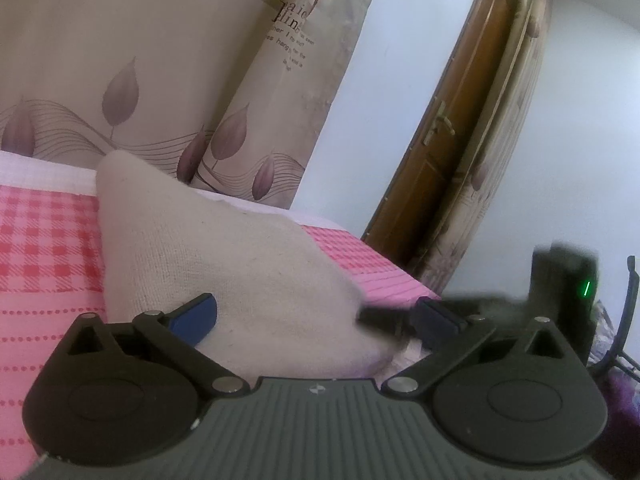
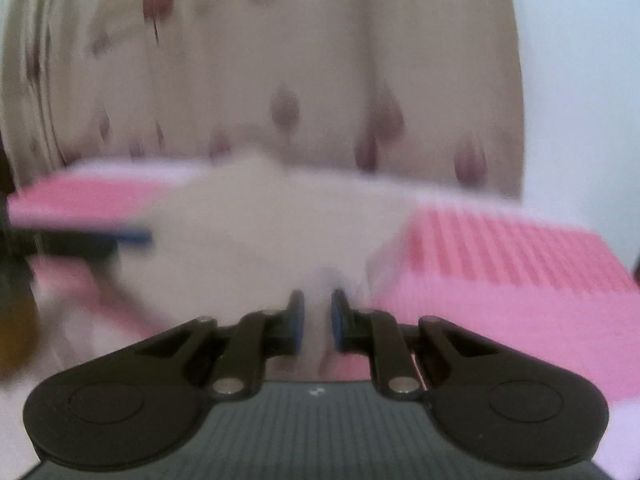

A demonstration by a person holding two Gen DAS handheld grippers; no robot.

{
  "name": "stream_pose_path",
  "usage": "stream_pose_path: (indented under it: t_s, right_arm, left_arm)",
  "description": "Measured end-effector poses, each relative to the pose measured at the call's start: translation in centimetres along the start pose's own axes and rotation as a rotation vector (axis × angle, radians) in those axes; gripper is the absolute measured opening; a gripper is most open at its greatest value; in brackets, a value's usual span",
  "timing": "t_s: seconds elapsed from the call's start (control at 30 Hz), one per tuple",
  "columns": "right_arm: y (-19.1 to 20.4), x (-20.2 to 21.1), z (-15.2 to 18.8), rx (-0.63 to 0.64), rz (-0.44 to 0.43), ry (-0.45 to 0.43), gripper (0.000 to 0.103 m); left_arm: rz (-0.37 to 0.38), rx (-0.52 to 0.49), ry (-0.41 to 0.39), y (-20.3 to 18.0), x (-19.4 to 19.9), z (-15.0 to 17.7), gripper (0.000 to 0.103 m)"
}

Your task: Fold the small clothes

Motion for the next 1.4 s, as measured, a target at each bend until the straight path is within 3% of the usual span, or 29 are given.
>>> stream_pose_path:
  t_s: [0.13, 0.37, 1.03, 1.23, 1.27, 1.3, 1.33, 1.4]
  right_arm:
    - [0.6, -0.1, 0.5, 0.044, 0.023, 0.002, 0.014]
    - [-0.3, 0.4, 0.5, -0.01, 0.006, -0.007, 0.014]
    - [0.0, 0.4, 0.5, 0.007, 0.032, -0.008, 0.015]
    - [0.2, 0.5, 0.4, 0.025, 0.051, -0.012, 0.019]
    - [0.1, 0.6, 0.4, 0.022, 0.067, -0.013, 0.038]
    - [-0.3, 0.5, 0.5, 0.011, 0.111, -0.003, 0.087]
    - [-0.8, 0.4, 0.5, -0.013, 0.149, 0.005, 0.103]
    - [-1.2, 0.7, 0.5, -0.071, 0.106, -0.015, 0.103]
  left_arm:
    - [-0.009, -0.007, 0.0, 0.0, 0.0, -0.1, 0.103]
    - [-0.038, -0.024, -0.001, -0.1, 0.2, 0.0, 0.103]
    - [-0.097, -0.135, 0.031, -1.1, -0.3, 0.3, 0.103]
    - [-0.101, -0.148, 0.036, -1.2, -0.4, 0.4, 0.103]
    - [-0.103, -0.149, 0.036, -1.2, -0.4, 0.4, 0.103]
    - [-0.108, -0.15, 0.036, -1.1, -0.5, 0.4, 0.103]
    - [-0.108, -0.149, 0.036, -1.1, -0.5, 0.4, 0.103]
    - [-0.109, -0.152, 0.037, -1.2, -0.5, 0.4, 0.103]
Point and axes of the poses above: each gripper's, at about its wrist camera, not at the fingertips, and x roughly against the way its jaws point, y to its left, z to its underside, the point moved 6 cm from there along -x, roughly the way its jaws point, and after that the axes turned 13 degrees about -y, right-handed, at the moved point
